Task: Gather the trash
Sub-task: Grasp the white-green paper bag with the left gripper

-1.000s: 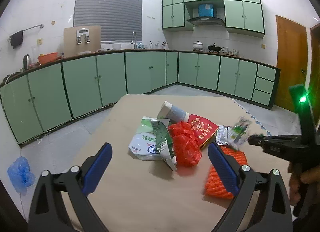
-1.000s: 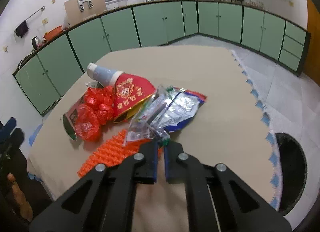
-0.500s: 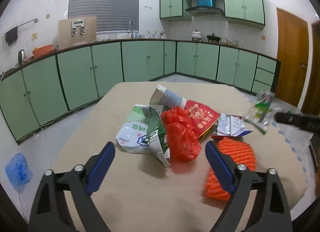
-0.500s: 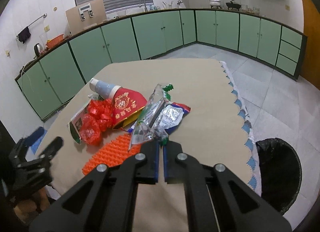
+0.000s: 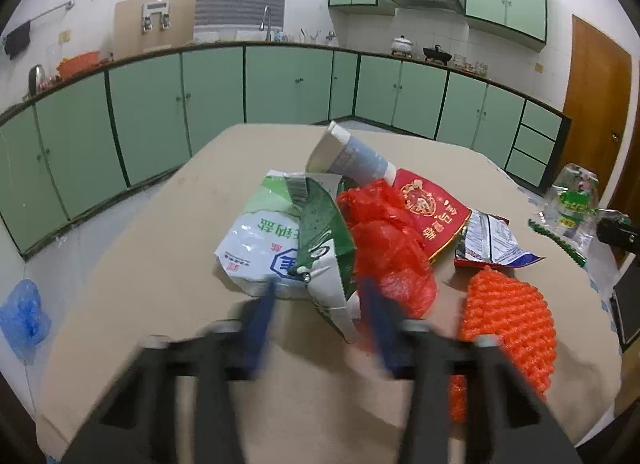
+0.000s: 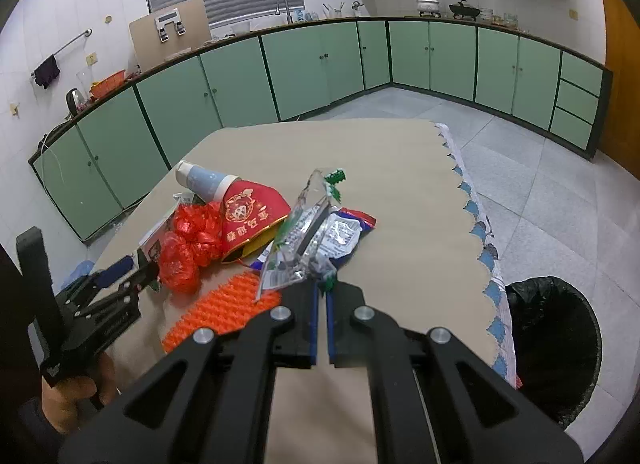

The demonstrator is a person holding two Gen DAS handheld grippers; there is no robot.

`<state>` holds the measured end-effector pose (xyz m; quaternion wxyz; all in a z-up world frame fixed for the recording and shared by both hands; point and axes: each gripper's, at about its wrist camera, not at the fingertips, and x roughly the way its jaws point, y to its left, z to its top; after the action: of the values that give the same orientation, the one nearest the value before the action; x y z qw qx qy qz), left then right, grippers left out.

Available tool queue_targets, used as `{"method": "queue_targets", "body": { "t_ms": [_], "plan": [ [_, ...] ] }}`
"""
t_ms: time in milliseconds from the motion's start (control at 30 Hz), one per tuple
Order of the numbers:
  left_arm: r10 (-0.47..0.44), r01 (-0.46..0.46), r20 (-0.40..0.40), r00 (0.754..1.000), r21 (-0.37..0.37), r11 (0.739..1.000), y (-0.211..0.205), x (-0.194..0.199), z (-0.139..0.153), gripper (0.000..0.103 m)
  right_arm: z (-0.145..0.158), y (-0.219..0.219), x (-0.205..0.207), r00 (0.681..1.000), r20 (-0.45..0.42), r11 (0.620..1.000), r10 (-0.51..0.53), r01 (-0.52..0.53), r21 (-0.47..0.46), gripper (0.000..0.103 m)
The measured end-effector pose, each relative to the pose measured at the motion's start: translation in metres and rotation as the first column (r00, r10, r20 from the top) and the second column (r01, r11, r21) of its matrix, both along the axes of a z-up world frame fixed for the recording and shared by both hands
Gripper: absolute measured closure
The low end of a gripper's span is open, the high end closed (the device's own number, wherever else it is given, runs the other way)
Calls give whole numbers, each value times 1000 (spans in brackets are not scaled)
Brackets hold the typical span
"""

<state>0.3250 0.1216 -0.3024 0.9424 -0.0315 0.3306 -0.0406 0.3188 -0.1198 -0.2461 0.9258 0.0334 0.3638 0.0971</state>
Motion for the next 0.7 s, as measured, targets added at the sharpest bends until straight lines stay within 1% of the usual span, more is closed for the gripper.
{"method": "queue_targets", "body": {
  "t_ms": [33, 133, 300, 400, 600, 700],
  "plan": [
    [-1, 1, -2, 1000, -10, 1000, 2, -1, 0, 81, 0, 0, 0, 1000, 2, 1000, 0, 0, -1, 101],
    [16, -16, 39, 999, 0, 1000, 2, -9, 9, 82, 2, -1, -2, 1000, 5, 1000, 0, 0, -5, 101],
    [16, -19, 121, 992, 29, 999, -2, -35, 38, 82, 5, -4, -6, 1000, 11, 1000, -6, 7, -5, 101],
    [11, -19, 157, 988, 46, 999, -3, -51, 55, 82, 10, -5, -10, 1000, 21, 1000, -7, 7, -4, 101],
    [3, -9, 201, 980, 28, 1000, -3, -71, 86, 82, 25, -9, -20, 999, 49, 1000, -11, 10, 17, 101],
    [-16, 9, 221, 975, 32, 999, -12, -79, 100, 82, 33, -13, -28, 998, 69, 1000, -14, 12, 25, 101]
  ]
}}
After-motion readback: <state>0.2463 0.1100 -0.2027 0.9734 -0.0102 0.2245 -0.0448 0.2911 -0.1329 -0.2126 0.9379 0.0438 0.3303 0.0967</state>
